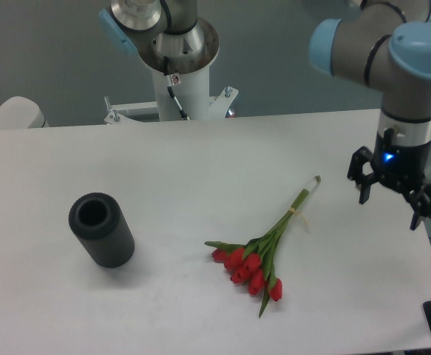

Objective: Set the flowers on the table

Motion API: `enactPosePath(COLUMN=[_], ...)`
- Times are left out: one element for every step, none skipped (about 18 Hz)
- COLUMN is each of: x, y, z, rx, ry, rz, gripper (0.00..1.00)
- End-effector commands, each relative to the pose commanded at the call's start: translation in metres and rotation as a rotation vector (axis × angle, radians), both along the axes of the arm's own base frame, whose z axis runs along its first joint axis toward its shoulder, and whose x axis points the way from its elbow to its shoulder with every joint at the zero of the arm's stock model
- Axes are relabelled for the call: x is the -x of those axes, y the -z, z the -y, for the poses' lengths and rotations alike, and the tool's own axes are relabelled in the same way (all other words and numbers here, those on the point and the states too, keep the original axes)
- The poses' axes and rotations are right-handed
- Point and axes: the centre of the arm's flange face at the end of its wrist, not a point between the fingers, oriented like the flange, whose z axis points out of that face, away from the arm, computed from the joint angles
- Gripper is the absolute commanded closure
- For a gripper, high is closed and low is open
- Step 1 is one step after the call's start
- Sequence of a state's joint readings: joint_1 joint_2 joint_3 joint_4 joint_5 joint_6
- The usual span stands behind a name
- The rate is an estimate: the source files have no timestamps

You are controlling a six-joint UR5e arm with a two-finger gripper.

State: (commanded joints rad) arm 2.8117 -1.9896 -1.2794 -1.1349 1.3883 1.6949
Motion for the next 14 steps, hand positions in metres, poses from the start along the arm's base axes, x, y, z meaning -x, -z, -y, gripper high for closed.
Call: enactPosePath(x=[0.002,0.004,0.005,0.007,0.009,0.011,0.011,0.013,0.013,0.012,0.012,0.011,0.010,0.010], y=[-0.002,-0.002,-0.002,-0.001,0.000,0.001,0.002,0.003,0.002,0.002,0.003,0.003,0.004,0.004], z=[0.005,0.007,0.009,0.013,0.016,0.020,0.021,0.023,0.023,0.023,0.023,0.022,0.021,0.020], rx=[0.004,0.012,0.020,0.023,0.023,0.015,0.014,0.012,0.012,0.011,0.011,0.011,0.011,0.011], ry=[0.012,0.044,0.079,0.105,0.127,0.143,0.148,0.144,0.145,0.146,0.146,0.146,0.147,0.149], rz=[-0.007,-0.015,-0.024,-0.029,-0.031,-0.033,-0.032,-0.033,-0.037,-0.038,-0.036,-0.036,-0.035,-0.035], gripper=[0.00,0.00,0.00,0.00,0.00,0.00,0.00,0.00,0.00,0.00,0.00,0.00,0.00,0.00])
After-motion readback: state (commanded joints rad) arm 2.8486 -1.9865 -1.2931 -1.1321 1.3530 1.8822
